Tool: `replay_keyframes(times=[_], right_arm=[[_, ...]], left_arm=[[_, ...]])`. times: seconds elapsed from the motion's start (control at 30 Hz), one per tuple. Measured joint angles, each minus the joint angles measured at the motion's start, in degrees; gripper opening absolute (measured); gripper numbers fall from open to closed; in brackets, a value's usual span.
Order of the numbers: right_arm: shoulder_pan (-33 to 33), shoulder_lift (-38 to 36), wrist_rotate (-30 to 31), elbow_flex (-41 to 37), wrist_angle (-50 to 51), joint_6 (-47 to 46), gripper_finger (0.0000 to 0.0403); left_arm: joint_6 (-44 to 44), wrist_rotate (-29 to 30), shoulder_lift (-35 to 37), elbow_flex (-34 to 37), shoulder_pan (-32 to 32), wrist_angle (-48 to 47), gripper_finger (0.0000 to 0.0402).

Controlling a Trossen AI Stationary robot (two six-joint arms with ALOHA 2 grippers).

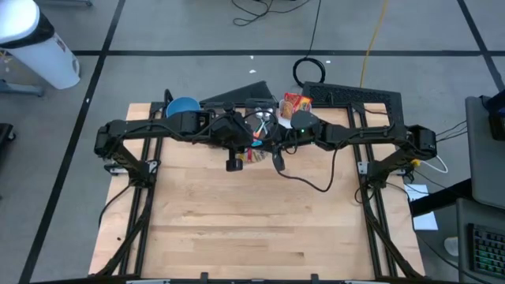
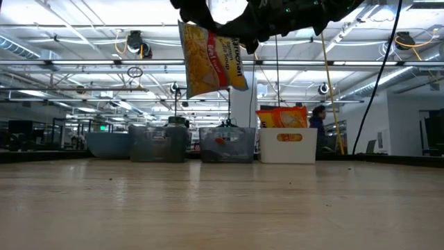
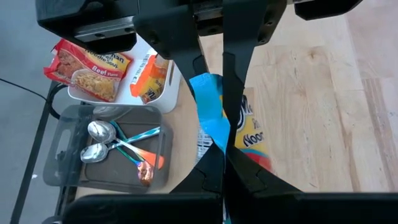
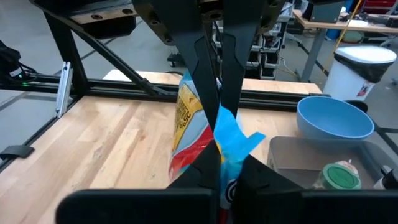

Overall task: Pick & Place Food Item
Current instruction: Put the light blue noodle pack into the white bin

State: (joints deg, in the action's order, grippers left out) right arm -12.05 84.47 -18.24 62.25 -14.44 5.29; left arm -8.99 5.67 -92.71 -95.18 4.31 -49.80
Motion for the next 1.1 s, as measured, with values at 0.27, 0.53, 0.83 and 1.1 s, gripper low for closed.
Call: replay_keyframes(times=[0.27, 0.53, 0.83, 1.1], right_arm=[[0.0, 0.0, 0.1, 0.0, -0.3, 1.4, 0.0], [0.0, 0.0, 0.2, 0.0, -0.7, 1.4, 0.0], [0.0, 0.0, 0.1, -0.1, -0.9, 1.6, 0.0], [0.0, 0.0, 0.0, -0.1, -1.5, 1.6, 0.0]], left_arm=[[0.0, 0.3, 0.0, 0.0, 0.0, 0.0, 0.0001], [-0.1, 1.3, 0.0, 0.0, 0.2, 0.3, 0.0009], [0.1, 1.6, 0.0, 0.0, 0.2, 0.4, 0.0064], [0.7, 2.0, 1.0, 0.0, 0.2, 0.5, 0.015]])
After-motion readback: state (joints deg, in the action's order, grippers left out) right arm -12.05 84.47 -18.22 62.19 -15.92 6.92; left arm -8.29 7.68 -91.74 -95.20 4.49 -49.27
